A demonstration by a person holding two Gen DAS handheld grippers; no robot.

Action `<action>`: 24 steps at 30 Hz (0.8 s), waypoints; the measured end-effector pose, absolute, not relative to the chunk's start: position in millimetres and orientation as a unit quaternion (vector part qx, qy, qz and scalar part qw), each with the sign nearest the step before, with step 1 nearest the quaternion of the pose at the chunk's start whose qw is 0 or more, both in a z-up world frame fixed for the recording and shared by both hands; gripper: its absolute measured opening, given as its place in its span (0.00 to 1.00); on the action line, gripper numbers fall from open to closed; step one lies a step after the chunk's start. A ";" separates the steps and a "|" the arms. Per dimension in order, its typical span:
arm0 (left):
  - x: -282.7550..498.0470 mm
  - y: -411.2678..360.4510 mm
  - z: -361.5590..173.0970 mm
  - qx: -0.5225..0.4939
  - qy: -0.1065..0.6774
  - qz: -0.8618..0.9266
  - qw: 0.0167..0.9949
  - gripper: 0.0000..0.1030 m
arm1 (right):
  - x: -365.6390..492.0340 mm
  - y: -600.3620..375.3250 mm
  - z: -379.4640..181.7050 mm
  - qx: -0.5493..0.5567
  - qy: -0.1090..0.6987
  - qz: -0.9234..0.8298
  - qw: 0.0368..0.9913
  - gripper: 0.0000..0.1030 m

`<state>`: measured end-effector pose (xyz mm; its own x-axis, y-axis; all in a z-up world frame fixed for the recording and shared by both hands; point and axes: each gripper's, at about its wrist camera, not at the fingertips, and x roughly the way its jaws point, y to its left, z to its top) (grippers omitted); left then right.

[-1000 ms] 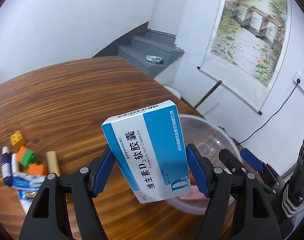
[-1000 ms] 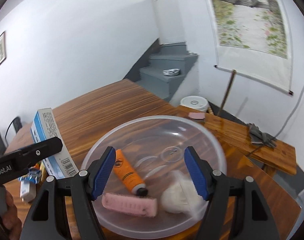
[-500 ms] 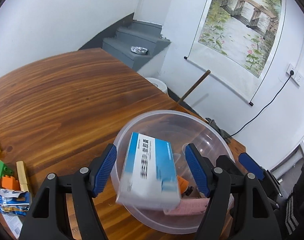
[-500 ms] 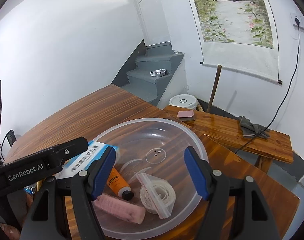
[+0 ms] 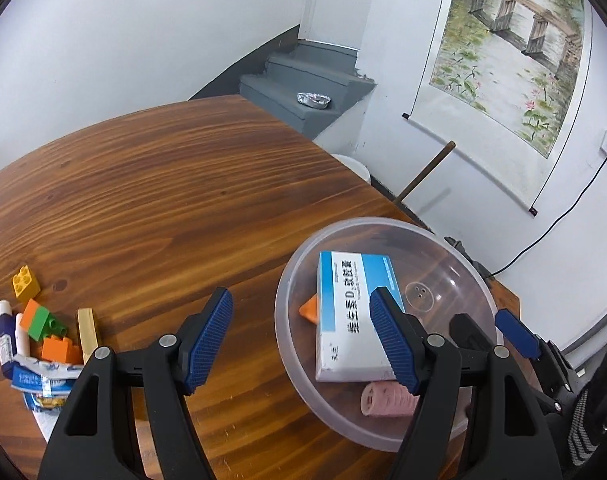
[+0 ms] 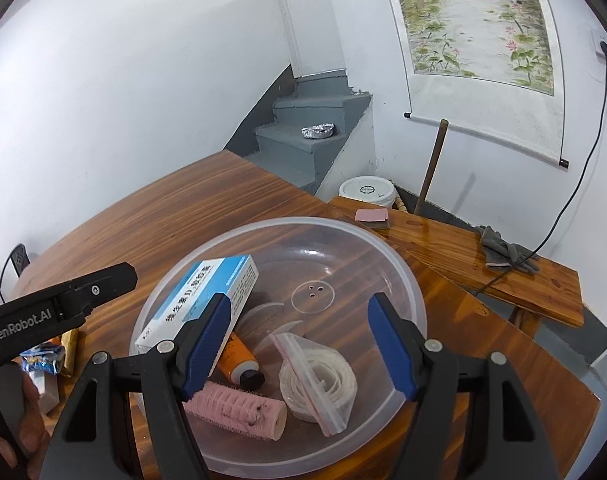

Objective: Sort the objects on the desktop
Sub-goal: 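Lower the medicine box into the bowl and open the left tool, then grasp the blue KOSE bottle with the left tool while the right tool moves to the snack packets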

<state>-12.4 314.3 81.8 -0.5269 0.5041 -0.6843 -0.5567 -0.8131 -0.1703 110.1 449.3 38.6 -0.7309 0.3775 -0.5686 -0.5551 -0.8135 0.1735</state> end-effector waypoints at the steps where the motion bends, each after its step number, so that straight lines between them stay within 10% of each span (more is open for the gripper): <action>1: -10.7 312.5 81.9 -0.381 0.033 0.872 0.304 0.72 | 109.4 448.8 38.0 -0.266 0.166 0.915 0.254 0.73; 24: -24.8 189.4 105.4 -0.373 -0.008 0.903 0.212 0.72 | 103.1 440.8 32.5 -0.256 0.177 0.927 0.207 0.74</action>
<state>-24.8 189.4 105.4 -0.6314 0.3879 -0.6714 -0.3766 -0.9103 -0.1718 103.1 440.8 32.5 -0.7829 0.2933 -0.5487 -0.4747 -0.8517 0.2221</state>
